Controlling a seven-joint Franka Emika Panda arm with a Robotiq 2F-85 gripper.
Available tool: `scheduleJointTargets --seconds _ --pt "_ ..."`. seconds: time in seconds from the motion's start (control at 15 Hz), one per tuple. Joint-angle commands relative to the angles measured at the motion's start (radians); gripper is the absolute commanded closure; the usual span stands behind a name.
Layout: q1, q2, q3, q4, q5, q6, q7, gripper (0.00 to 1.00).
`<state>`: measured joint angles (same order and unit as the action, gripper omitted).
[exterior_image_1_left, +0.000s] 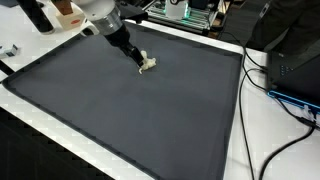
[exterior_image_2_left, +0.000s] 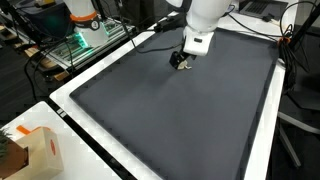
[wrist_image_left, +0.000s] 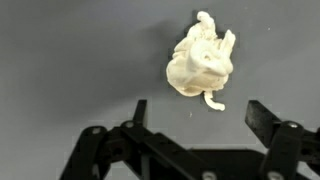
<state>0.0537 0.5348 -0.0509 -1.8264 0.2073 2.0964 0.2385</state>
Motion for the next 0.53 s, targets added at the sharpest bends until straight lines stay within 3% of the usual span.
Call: scheduleJointTargets --seconds 0.0,0.47 --pt "0.067 0.035 -0.020 0.069 -0.164 -0.082 0.119 0.00" --pt "0.186 0.071 -0.024 0.147 -0.422 -0.201 0.266 0.00"
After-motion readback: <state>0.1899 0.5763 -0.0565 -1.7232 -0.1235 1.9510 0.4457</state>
